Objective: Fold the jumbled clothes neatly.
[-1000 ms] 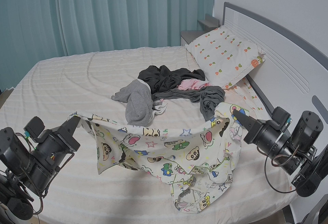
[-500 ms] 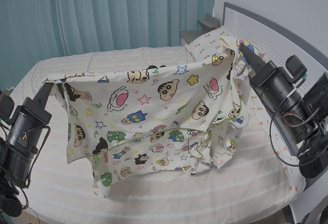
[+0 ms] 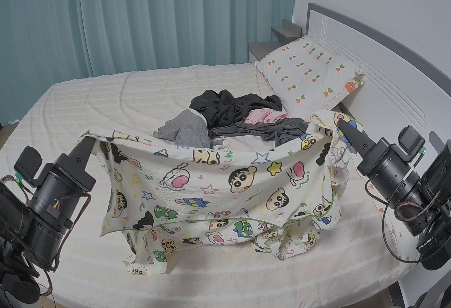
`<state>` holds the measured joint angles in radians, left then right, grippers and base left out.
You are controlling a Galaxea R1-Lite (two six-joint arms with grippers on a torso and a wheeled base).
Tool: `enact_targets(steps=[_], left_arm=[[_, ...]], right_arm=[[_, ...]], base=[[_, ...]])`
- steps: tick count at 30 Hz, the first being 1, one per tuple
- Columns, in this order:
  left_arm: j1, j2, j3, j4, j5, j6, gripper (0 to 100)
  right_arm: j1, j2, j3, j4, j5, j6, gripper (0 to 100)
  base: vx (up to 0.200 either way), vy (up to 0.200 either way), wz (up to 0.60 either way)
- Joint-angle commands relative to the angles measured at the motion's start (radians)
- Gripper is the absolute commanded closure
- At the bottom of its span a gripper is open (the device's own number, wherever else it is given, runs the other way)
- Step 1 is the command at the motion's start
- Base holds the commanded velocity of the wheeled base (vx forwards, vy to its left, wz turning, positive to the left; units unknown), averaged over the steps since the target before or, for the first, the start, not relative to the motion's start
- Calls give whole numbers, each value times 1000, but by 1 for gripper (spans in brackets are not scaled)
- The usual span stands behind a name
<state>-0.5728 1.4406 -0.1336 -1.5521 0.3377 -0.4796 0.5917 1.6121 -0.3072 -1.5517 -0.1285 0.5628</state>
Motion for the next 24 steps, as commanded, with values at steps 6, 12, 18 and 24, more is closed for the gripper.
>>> enact_targets(steps=[6,12,18,24], left_arm=[[-118,107,20,-19,60,-7,100],[-162,132,11,-19,73,-16,100],[-194,126,-4,-19,75,-57,100],[-216,107,-8,-19,75,-59,100]], right_arm=[[48,45,42,-11,13,-9,100],[100,5,20,-13,15,32,100],[132,-38,19,-13,17,86,100],[209,-100,30,-11,23,85,100]], base=[[0,0,0],[0,0,0],[0,0,0],[0,0,0]])
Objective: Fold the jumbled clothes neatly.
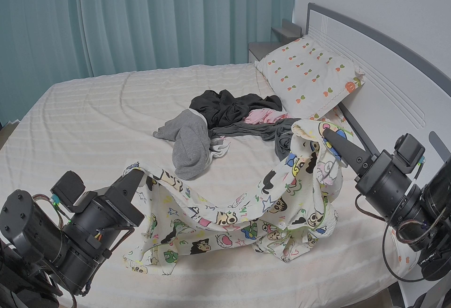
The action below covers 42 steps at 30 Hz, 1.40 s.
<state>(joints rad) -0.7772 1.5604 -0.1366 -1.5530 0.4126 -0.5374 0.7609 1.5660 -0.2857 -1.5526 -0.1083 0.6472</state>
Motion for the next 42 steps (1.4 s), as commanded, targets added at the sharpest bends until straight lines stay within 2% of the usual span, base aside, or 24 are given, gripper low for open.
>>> enact_targets(steps=[1,15,42], left_arm=[[-14,-16,-9,-18,0,-1,100],[-11,-19,-14,-18,0,-29,100],[-11,-31,-1,-18,-1,-10,100]], right_arm=[[41,-60,10,-11,7,-1,100],[37,-55,20,-11,21,-3,100],[29,-53,20,-9,21,-6,100]], base=[[0,0,0],[0,0,0],[0,200,0]])
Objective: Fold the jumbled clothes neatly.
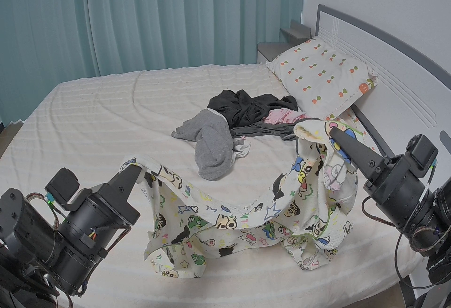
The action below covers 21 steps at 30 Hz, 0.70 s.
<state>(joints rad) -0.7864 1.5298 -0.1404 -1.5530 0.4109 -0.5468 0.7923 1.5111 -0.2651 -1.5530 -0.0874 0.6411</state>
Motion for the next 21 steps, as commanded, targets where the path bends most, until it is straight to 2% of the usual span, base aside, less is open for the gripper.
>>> enact_targets(steps=[1,17,21], left_arm=[[-2,0,2,-18,0,-1,100],[-24,3,18,-18,-1,-1,100],[-30,7,24,-18,-3,-1,100]], right_arm=[[-2,1,0,-9,0,0,100],[-2,11,0,-9,0,-4,100],[-2,11,0,-9,0,-4,100]], base=[[0,200,0],[0,200,0],[0,0,0]])
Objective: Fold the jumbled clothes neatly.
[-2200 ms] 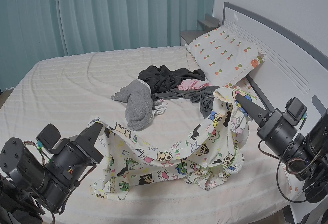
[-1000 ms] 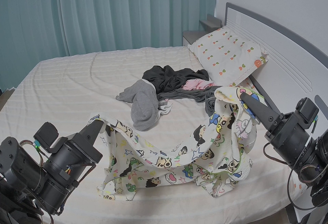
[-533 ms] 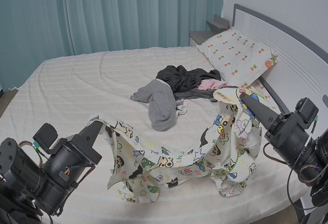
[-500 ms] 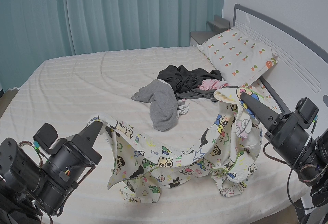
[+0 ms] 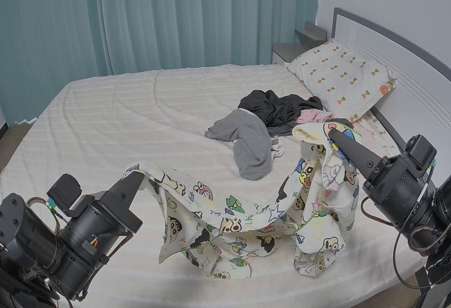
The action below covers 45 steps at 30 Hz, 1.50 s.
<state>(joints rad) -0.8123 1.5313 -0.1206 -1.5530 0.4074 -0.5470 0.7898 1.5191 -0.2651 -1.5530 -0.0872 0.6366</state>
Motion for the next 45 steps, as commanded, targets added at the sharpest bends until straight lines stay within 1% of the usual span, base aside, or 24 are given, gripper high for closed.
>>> enact_targets(steps=[1,3,12,30,34,35,38,40,41,44,45], left_arm=[[-5,6,4,-18,1,-2,100],[-5,7,6,-18,2,-1,100],[-10,7,9,-18,1,-1,100],[-10,4,22,-18,2,1,100],[-18,9,35,-18,-1,-1,100],[-27,9,41,-18,-2,-1,100],[-91,10,75,-18,-13,-1,100],[-113,10,87,-18,-25,1,100],[-117,10,87,-18,-29,1,100],[-117,0,81,-18,-33,-4,100],[-119,-23,85,-18,-53,-5,100]], right_arm=[[0,3,0,-9,0,0,100],[0,3,0,-9,0,0,100],[0,3,0,-9,0,0,100],[2,3,0,-9,0,-5,100],[6,-5,30,-9,6,-11,100],[11,-7,46,-9,20,-15,100],[17,-11,107,-9,116,-43,100],[19,-10,139,-9,158,-55,100],[22,-11,147,-9,169,-61,100],[26,-22,139,-10,172,-63,100],[28,-59,139,-9,178,-51,100]], base=[[0,0,0],[0,0,0],[-200,0,0],[0,0,0],[0,0,0],[0,0,0],[0,0,0],[0,0,0],[0,0,0],[0,0,0],[0,0,0]])
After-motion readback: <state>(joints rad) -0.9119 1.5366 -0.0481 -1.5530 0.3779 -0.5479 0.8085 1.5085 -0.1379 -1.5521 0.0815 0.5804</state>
